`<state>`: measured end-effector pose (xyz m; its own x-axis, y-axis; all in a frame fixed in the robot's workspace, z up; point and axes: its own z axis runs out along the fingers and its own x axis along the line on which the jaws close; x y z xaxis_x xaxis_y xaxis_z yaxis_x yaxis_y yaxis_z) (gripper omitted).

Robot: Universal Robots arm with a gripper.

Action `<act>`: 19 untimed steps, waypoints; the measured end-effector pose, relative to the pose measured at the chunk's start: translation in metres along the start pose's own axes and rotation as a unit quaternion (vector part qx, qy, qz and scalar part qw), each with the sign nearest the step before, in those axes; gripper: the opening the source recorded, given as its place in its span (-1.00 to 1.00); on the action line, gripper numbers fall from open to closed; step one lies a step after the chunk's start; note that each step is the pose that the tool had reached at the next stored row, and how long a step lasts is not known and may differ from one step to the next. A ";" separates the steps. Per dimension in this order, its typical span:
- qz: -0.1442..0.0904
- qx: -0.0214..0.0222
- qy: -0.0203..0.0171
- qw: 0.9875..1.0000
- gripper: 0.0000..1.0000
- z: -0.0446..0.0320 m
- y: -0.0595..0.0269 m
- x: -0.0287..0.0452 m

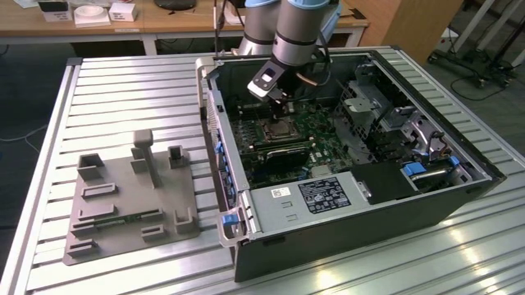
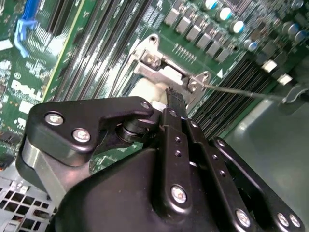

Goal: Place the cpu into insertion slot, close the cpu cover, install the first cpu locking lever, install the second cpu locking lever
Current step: 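Close the cpu cover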

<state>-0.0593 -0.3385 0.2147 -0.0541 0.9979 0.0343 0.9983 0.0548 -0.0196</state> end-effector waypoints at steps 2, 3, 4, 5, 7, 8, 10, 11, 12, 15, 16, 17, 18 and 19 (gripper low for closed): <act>-0.001 0.000 0.000 1.000 -0.80 0.0014 -0.0037 0.0002; -0.001 0.000 0.000 1.000 -0.80 0.0026 -0.0051 0.0003; -0.001 0.000 0.000 1.000 -0.80 0.0038 -0.0060 0.0004; -0.001 0.000 0.000 1.000 -0.80 0.0054 -0.0065 0.0003; -0.001 0.000 0.000 1.000 -0.80 0.0091 -0.0066 0.0002; -0.001 0.000 0.000 1.000 -0.80 0.0107 -0.0066 0.0001; -0.001 0.000 0.000 1.000 -0.80 0.0128 -0.0067 0.0001; -0.001 0.000 0.000 1.000 -0.80 0.0131 -0.0068 0.0001; -0.001 0.000 0.000 1.000 -0.80 0.0131 -0.0068 0.0001; -0.002 0.000 0.000 1.000 -0.80 0.0123 -0.0069 0.0001; -0.002 0.000 0.000 1.000 -0.80 0.0112 -0.0069 0.0002; -0.002 0.000 0.000 1.000 -0.80 0.0100 -0.0070 0.0002; -0.002 0.000 0.000 1.000 -0.80 0.0090 -0.0070 0.0002; -0.002 0.000 0.000 1.000 -0.80 0.0081 -0.0071 0.0003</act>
<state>-0.0665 -0.3383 0.2068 -0.0575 0.9978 0.0342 0.9981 0.0582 -0.0196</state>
